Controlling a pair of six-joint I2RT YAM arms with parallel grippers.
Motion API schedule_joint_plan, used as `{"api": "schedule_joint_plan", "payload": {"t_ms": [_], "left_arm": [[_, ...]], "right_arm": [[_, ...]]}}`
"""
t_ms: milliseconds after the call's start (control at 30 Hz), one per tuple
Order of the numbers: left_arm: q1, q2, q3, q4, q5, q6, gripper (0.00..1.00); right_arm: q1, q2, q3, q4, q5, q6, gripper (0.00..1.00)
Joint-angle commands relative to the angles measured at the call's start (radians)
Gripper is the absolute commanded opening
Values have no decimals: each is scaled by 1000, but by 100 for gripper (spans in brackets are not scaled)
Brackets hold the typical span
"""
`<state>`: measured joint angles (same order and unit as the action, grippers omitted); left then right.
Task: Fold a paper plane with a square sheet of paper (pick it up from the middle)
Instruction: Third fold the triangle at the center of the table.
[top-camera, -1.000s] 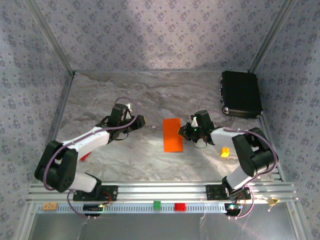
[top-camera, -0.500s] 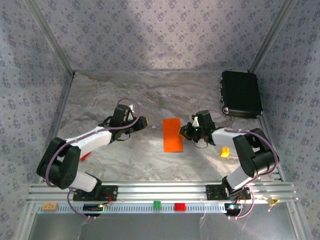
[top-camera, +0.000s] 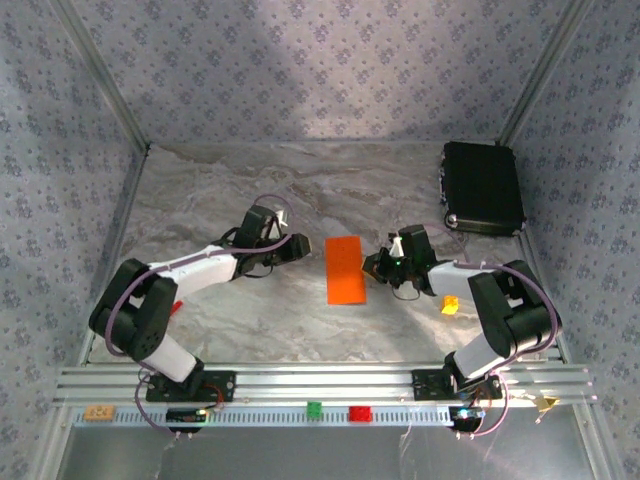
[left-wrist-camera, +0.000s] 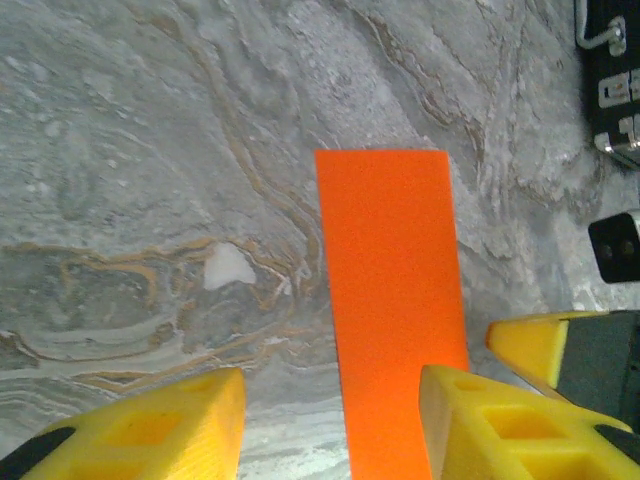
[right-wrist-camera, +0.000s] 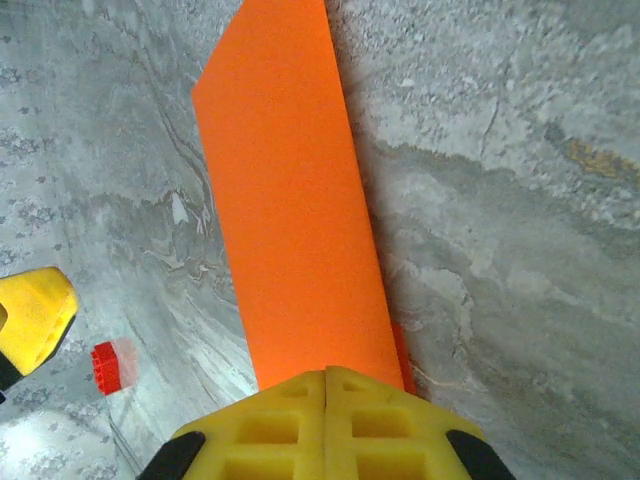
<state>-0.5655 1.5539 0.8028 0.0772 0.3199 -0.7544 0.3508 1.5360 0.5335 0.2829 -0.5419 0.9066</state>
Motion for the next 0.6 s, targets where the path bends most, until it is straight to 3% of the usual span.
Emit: {"api": "schedule_joint_plan", "payload": {"t_ms": [0,567], "left_arm": [[-10,40,33,19,69,-20,49],[-36,233,132,-19,238,-50,47]], "right_arm": [[-7,-1,1,49,-44,14,1],[-4,209,-24,85,-53,36,0]]}}
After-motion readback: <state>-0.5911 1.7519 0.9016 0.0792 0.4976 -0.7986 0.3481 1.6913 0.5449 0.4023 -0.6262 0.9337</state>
